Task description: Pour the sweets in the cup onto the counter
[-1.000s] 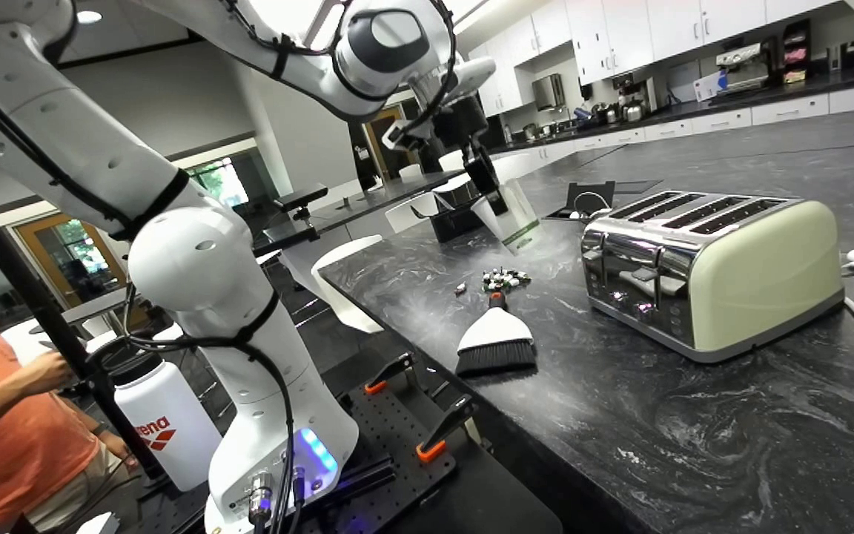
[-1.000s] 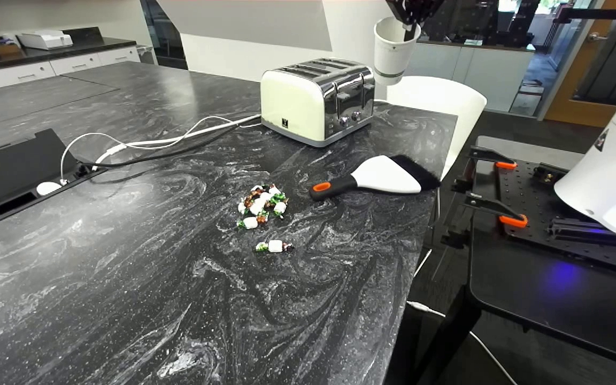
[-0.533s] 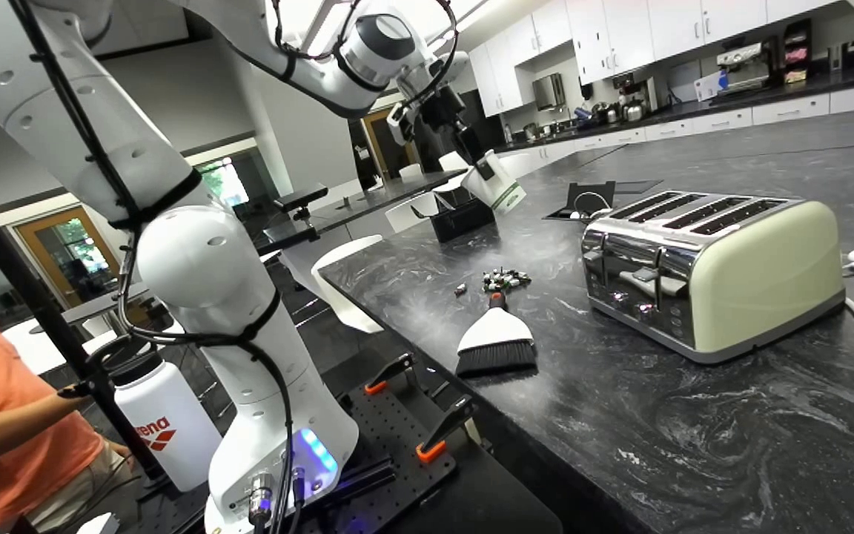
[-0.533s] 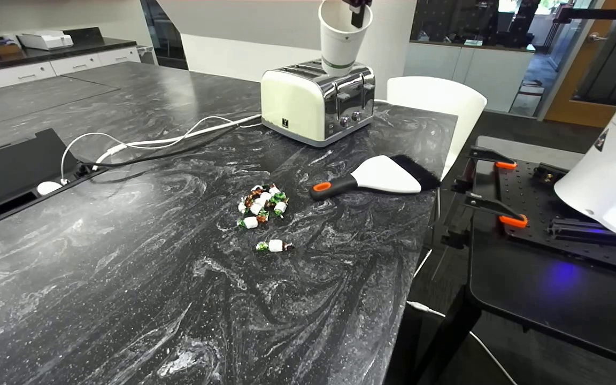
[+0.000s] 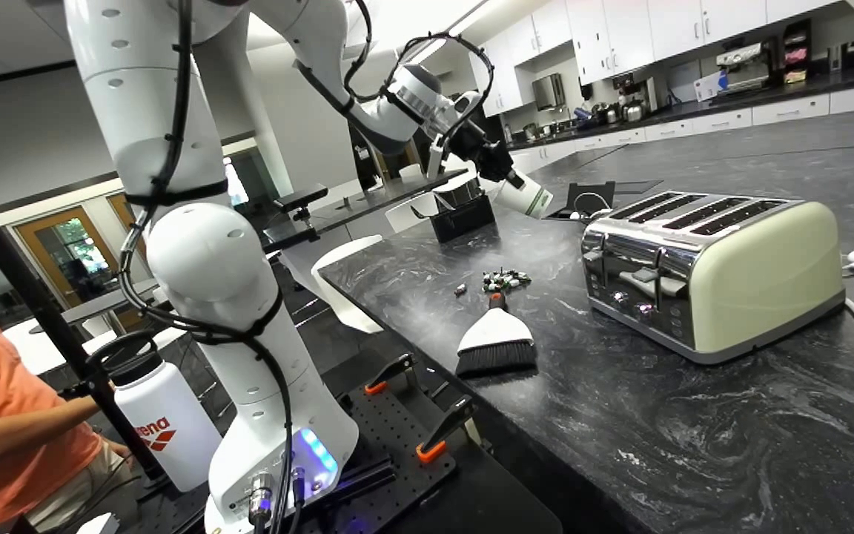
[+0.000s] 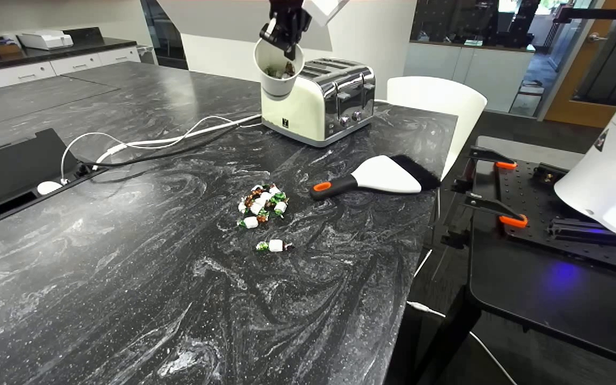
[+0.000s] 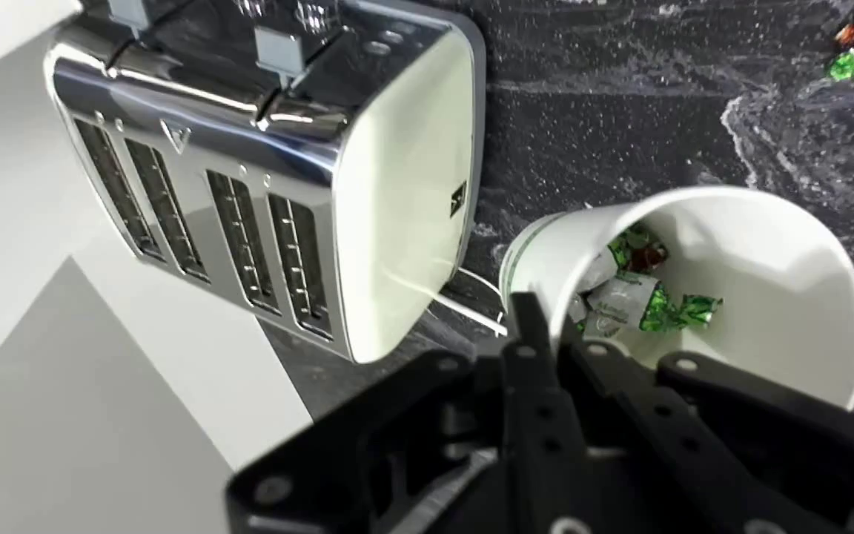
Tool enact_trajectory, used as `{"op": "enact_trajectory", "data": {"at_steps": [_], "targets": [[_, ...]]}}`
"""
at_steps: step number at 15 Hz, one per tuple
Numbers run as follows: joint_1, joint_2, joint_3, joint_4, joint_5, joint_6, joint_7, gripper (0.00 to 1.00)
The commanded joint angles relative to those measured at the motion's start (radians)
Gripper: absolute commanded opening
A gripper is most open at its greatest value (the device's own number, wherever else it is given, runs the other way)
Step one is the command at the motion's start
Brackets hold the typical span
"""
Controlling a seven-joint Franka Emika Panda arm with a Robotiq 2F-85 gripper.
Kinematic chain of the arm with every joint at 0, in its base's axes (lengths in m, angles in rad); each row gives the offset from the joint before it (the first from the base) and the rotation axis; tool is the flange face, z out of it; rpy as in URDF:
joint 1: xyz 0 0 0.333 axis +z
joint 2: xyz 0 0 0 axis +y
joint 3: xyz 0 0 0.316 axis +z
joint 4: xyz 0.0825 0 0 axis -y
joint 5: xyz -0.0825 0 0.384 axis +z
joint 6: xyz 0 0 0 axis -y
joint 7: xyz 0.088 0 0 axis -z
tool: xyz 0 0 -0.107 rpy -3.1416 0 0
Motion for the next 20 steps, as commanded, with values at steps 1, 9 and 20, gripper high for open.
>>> {"op": "enact_trajectory", "data": {"at_steps": [1, 9, 20], "targets": [[0.102, 0.13, -0.059, 0.117, -0.18, 0.004, 0.13, 0.01], [0.103, 0.094, -0.075, 0.066, -0.113, 0.003, 0.087, 0.03], [0.3, 0.386, -0.074, 0.36, -0.291, -0.499, 0.099, 0.01]]}}
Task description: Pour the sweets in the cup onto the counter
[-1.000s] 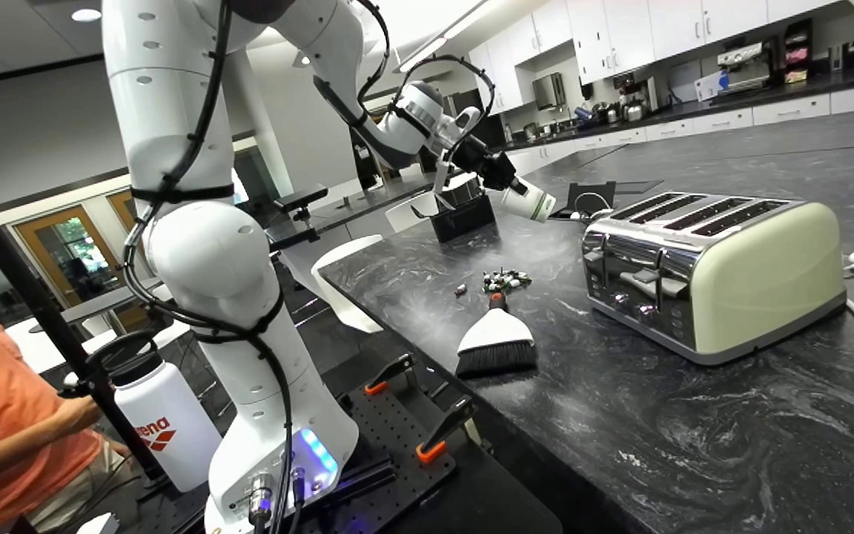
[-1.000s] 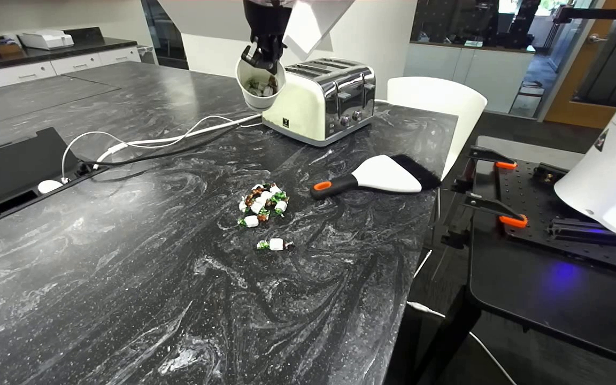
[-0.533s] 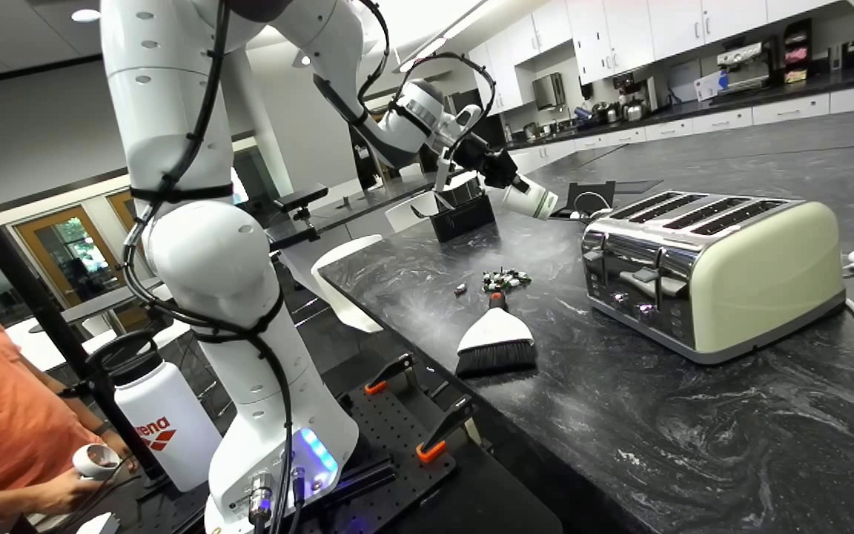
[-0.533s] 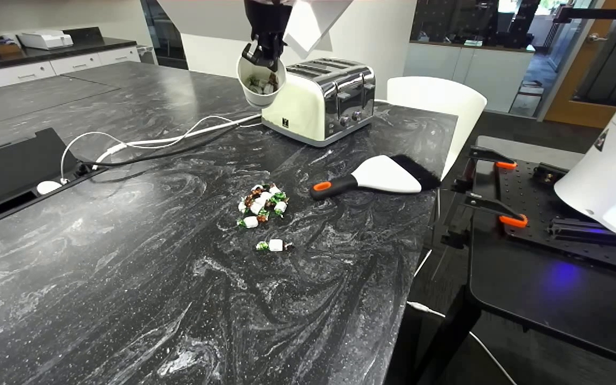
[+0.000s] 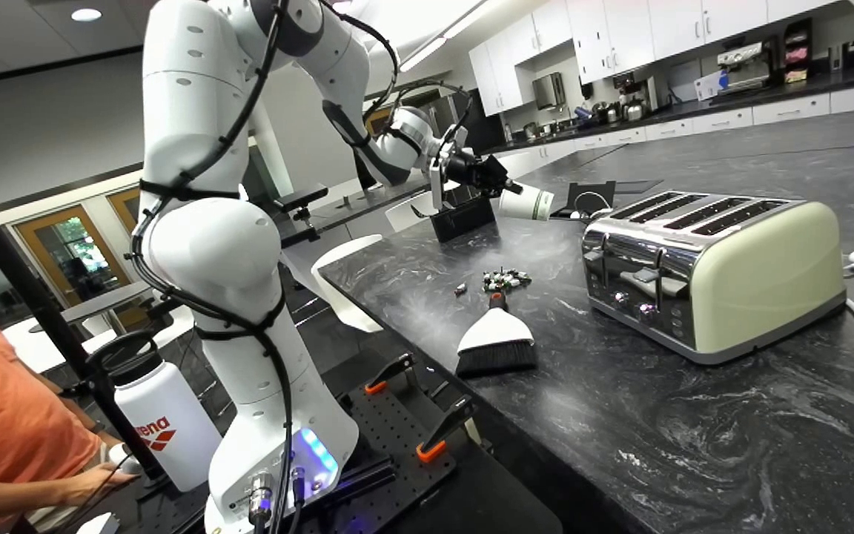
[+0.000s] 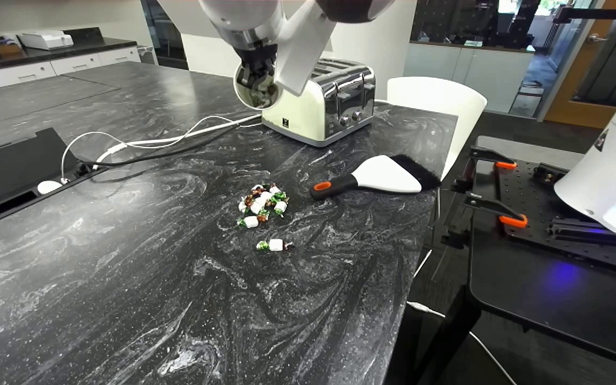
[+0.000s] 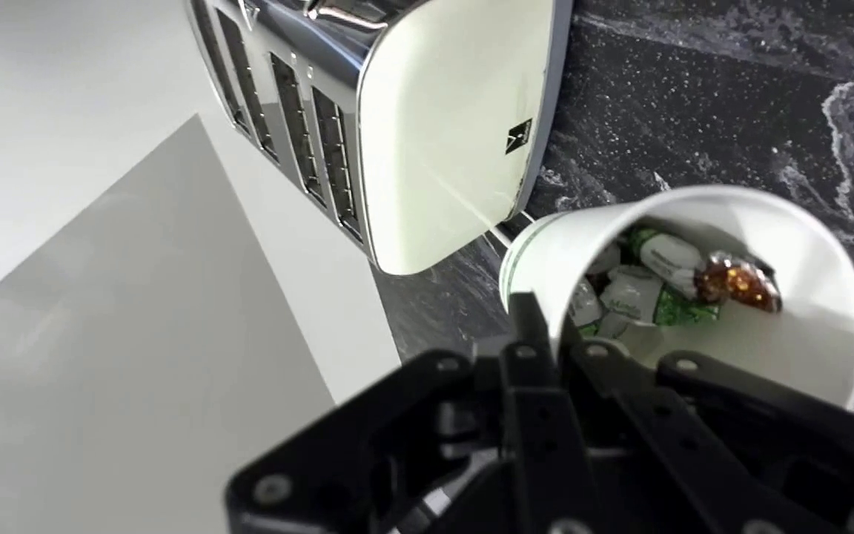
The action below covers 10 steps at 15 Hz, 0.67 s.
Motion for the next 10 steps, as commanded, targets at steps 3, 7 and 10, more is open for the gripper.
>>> {"op": "enact_trajectory", "data": {"at_steps": [3, 7, 10], "targets": [[0.1, 0.228, -0.027, 0.259, -0.052, -0.274, -0.008, 0.01], [0.156, 0.381, -0.041, 0.442, -0.081, -0.418, -0.051, 0.01], [0.197, 0.482, -0.052, 0.569, -0.109, -0.503, -0.094, 0.01]]}}
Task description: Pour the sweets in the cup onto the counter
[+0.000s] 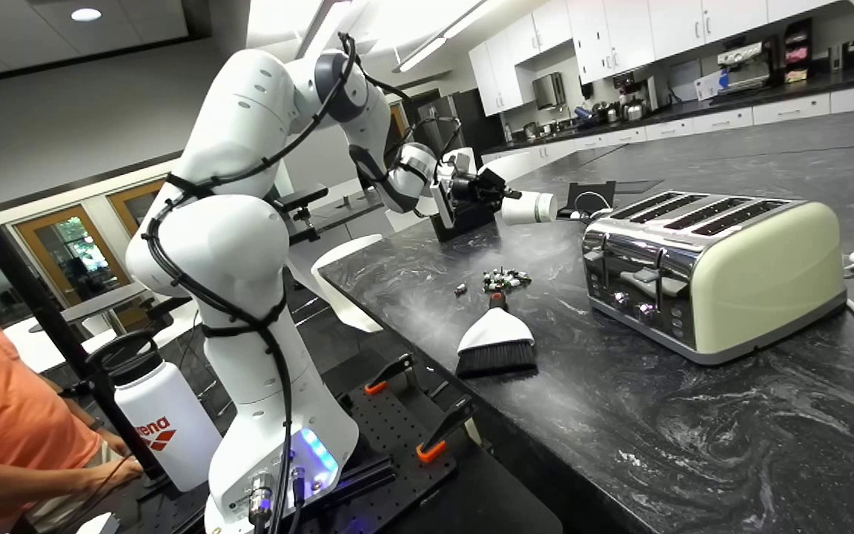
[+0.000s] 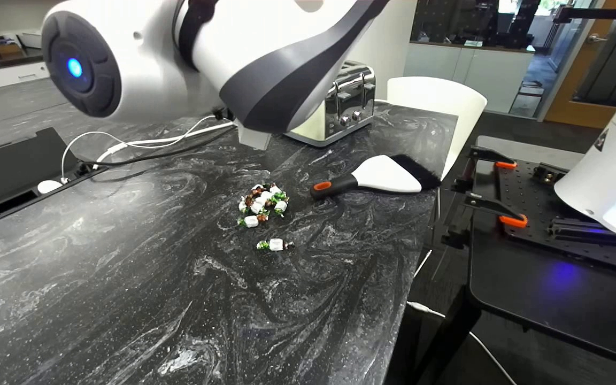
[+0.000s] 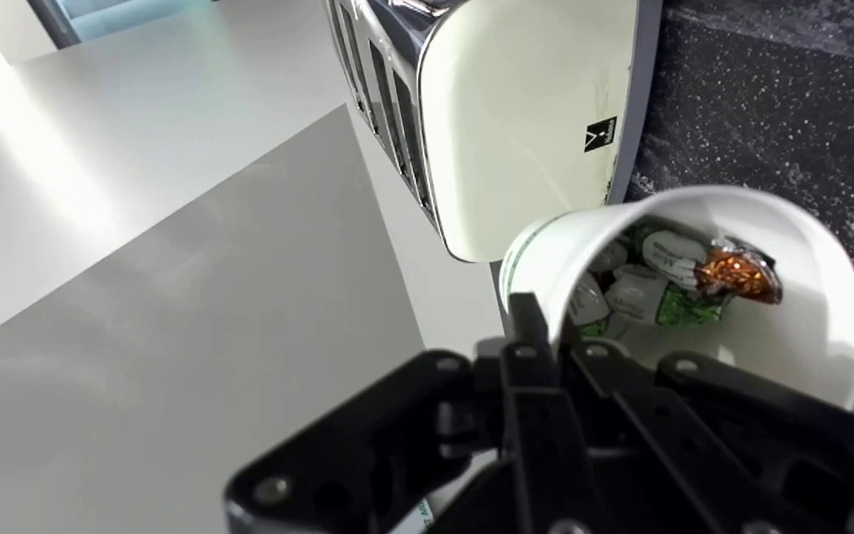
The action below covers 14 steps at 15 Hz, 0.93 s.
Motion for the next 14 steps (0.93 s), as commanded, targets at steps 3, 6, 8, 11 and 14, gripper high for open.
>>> {"op": "enact_trajectory", "data": {"at_steps": [3, 6, 8, 11, 14], "targets": [[0.09, 0.204, -0.046, 0.29, -0.049, -0.169, -0.134, 0.01], [0.129, 0.284, -0.074, 0.408, -0.064, -0.225, -0.211, 0.01], [0.148, 0.335, -0.087, 0.485, -0.086, -0.25, -0.263, 0.01], [0.171, 0.399, -0.111, 0.581, -0.118, -0.269, -0.334, 0.01], [0.187, 0.45, -0.135, 0.655, -0.152, -0.276, -0.397, 0.01]]}}
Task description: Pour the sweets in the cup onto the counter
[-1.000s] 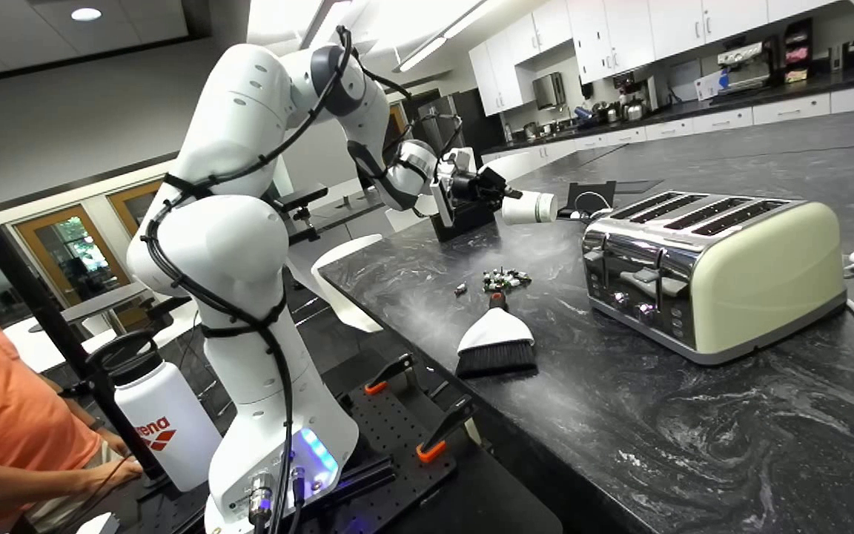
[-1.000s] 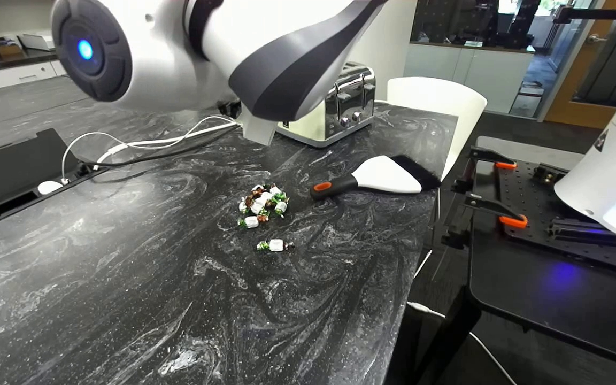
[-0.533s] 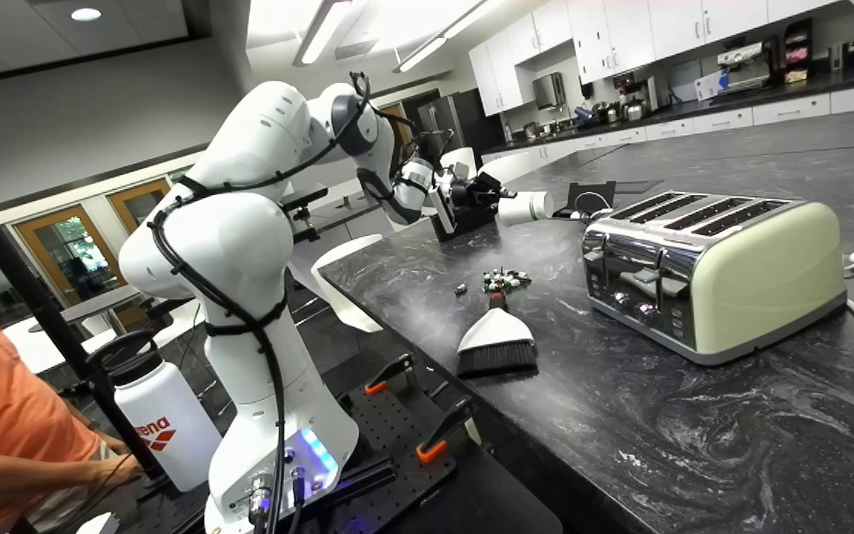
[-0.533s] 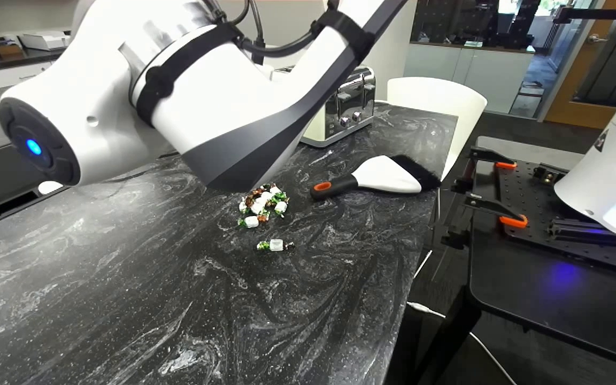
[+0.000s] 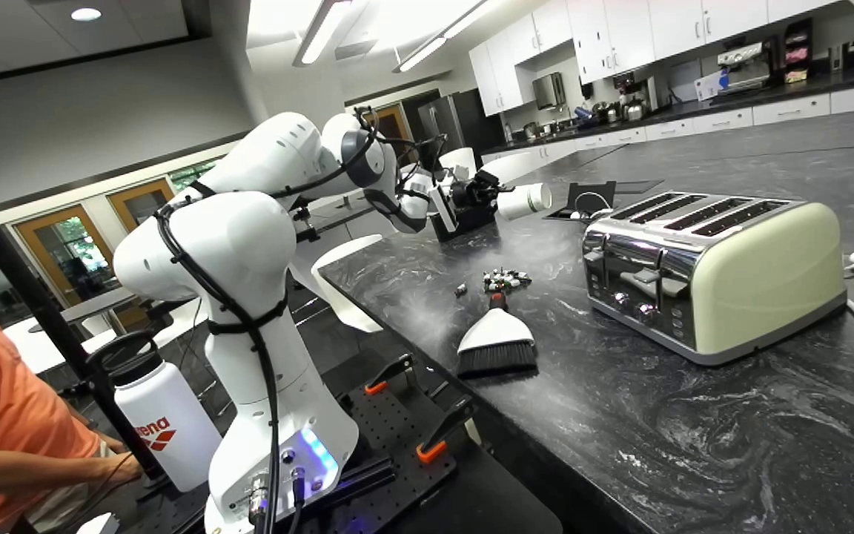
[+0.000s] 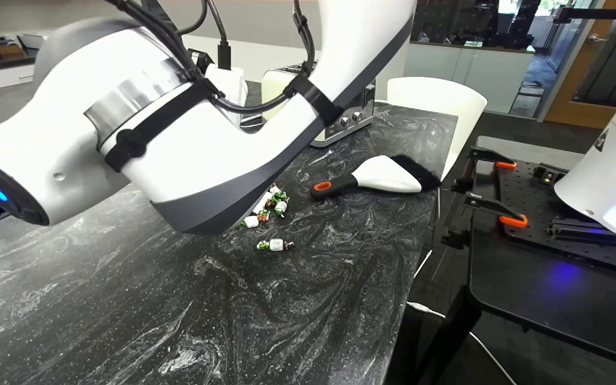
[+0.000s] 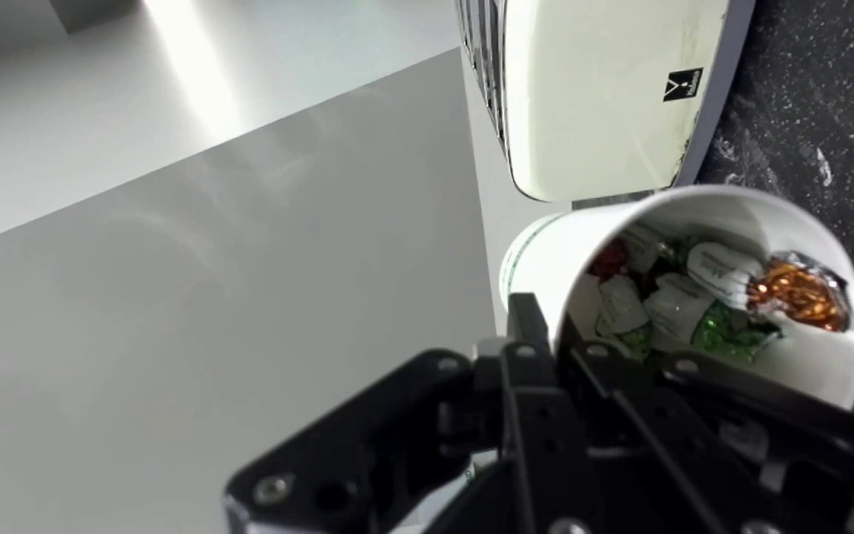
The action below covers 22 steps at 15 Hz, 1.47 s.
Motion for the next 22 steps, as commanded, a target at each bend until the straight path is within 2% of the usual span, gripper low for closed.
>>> {"op": "enact_trajectory", "data": {"at_steps": [1, 14, 22], "targets": [[0.028, 0.091, -0.042, 0.147, -0.046, -0.04, -0.1, 0.01], [0.078, 0.219, -0.188, 0.325, -0.064, -0.027, -0.216, 0.01], [0.086, 0.237, -0.216, 0.323, -0.126, -0.026, -0.227, 0.01]]}}
